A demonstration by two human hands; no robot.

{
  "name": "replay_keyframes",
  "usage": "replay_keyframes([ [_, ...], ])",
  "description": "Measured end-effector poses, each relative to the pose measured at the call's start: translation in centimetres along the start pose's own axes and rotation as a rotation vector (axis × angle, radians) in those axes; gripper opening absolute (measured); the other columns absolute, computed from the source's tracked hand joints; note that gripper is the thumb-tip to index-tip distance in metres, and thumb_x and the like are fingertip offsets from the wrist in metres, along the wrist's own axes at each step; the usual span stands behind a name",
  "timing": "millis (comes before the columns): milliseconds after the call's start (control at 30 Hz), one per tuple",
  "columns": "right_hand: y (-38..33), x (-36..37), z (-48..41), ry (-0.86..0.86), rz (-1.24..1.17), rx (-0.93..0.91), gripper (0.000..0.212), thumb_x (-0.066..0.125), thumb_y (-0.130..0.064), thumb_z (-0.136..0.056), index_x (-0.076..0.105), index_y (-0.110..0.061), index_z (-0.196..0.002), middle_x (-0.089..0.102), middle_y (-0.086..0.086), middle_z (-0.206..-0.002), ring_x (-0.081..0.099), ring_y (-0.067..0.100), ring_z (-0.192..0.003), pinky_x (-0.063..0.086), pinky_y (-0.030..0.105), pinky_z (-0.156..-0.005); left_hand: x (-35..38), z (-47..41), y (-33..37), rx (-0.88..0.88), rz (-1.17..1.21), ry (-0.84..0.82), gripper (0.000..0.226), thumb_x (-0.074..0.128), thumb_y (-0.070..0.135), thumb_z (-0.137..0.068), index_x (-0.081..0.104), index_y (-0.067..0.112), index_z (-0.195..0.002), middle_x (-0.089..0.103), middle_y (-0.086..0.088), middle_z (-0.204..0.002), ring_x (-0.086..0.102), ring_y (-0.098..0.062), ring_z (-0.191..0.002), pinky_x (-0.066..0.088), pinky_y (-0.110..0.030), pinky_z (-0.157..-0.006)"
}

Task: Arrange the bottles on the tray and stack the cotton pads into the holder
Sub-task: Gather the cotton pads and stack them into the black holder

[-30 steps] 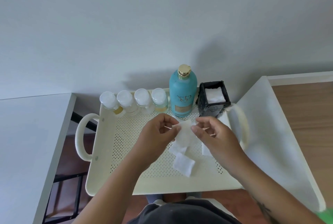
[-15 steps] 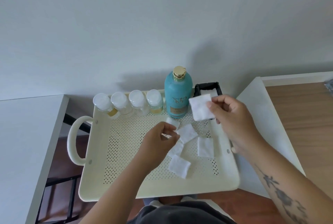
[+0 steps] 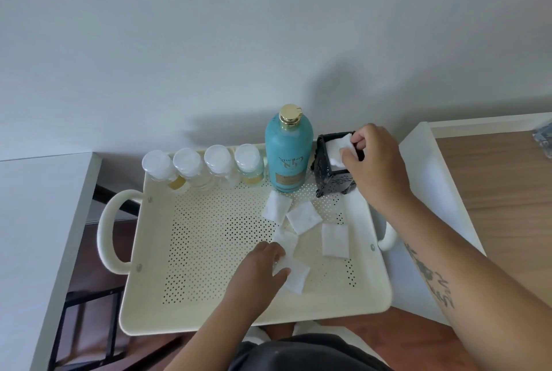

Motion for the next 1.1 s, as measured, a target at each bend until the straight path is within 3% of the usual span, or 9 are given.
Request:
replay_keyframes([
  [133,-1.8,-1.4,1.1,0.13,0.1,-0.205,0.014,0.058,-0.015,-0.092,0.059,-0.004,-0.1,0.059,0.014,-0.102,0.054,0.035,-0.094,0.047,0.048,-0.078,0.2,-0.2,0.4,0.041,-0.056,-0.001,0.026,0.065,0.029,-0.088,0.057,0.024,-0.112,0.057,0.009,-0.104,0.054,-0.01,-0.089,0.047,-0.021,-0.075],
  [267,-2.6,0.1,3.3,-0.008,0.179,-0.406,0.025,0.056,-0.018,-0.093,0.066,-0.004,-0.11,0.065,0.012,-0.115,0.06,0.033,-0.105,0.048,0.046,-0.089,0.4,-0.2,0.4,0.051,-0.086,-0.011,0.03,0.064,0.029,-0.088,0.055,0.025,-0.117,0.058,0.009,-0.108,0.055,-0.01,-0.095,0.051,-0.027,-0.082],
  [500,-1.2,2.0,4.4,-0.147,0.329,-0.388,0.043,0.041,-0.037,-0.098,0.065,-0.007,-0.118,0.068,0.006,-0.117,0.061,0.025,-0.112,0.035,0.046,-0.11,0.7,-0.3,0.1,0.025,-0.042,-0.018,0.026,0.06,0.022,-0.089,0.055,0.025,-0.115,0.058,0.008,-0.099,0.055,-0.009,-0.087,0.051,-0.025,-0.078],
  [700,-1.2,2.2,4.1,-0.178,0.318,-0.379,0.047,0.038,-0.041,-0.097,0.065,-0.009,-0.116,0.069,0.004,-0.116,0.062,0.023,-0.11,0.031,0.047,-0.113,-0.5,0.2,-0.4,-0.067,0.178,-0.022,0.016,0.065,0.023,-0.088,0.062,0.029,-0.103,0.057,0.013,-0.083,0.052,0.001,-0.067,0.042,-0.007,-0.061],
  [800,-1.9,1.0,4.6,-0.058,0.218,-0.421,0.035,0.049,-0.032,-0.096,0.068,-0.007,-0.112,0.069,0.006,-0.112,0.062,0.026,-0.109,0.036,0.045,-0.108,-2.2,0.2,-0.3,-0.133,0.354,0.002,0.008,0.065,0.028,-0.086,0.062,0.035,-0.086,0.062,0.012,-0.072,0.051,0.003,-0.056,0.041,-0.009,-0.049],
  [867,-2.4,-0.6,5.4,0.08,0.116,-0.43,0.025,0.055,-0.025,-0.094,0.071,-0.007,-0.102,0.071,0.004,-0.101,0.063,0.026,-0.096,0.041,0.037,-0.093,-3.2,0.0,-0.3,-0.204,0.508,0.006,0.008,0.066,0.028,-0.087,0.063,0.033,-0.082,0.068,0.007,-0.069,0.05,0.002,-0.049,0.038,-0.011,-0.044],
  [933,-2.5,-1.3,6.3,0.119,-0.023,-0.369,0.02,0.056,-0.025,-0.093,0.07,-0.01,-0.096,0.069,0.001,-0.092,0.06,0.02,-0.087,0.04,0.028,-0.082,-4.0,-0.5,0.2,-0.245,0.664,0.0,0.004,0.067,0.024,-0.089,0.064,0.024,-0.086,0.073,0.001,-0.076,0.061,-0.003,-0.058,0.045,-0.015,-0.051],
  [1033,-2.1,-0.1,7.5,-0.028,-0.301,-0.157,0.013,0.064,-0.025,-0.091,0.068,-0.017,-0.099,0.067,-0.007,-0.088,0.058,0.012,-0.083,0.044,0.019,-0.073,-5.1,-1.4,1.7,-0.213,0.881,-0.009,0.007,0.068,0.015,-0.09,0.064,0.01,-0.092,0.074,-0.009,-0.081,0.068,-0.019,-0.074,0.057,-0.035,-0.075],
  [1100,-1.5,1.2,8.3,-0.11,-0.455,0.027,0.014,0.068,-0.027,-0.088,0.068,-0.023,-0.101,0.067,-0.011,-0.086,0.06,0.007,-0.08,0.045,0.013,-0.068,-5.6,-1.8,2.7,-0.187,1.025,-0.02,0.008,0.067,0.012,-0.09,0.063,0.006,-0.093,0.072,-0.013,-0.082,0.066,-0.023,-0.076,0.055,-0.035,-0.076],
])
Point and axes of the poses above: each hand's wrist, its own z-axis away from the middle knuckle, its own x-axis out of the palm, y = z × x, the point moved 8 cm from there along -z, towards the middle knuckle
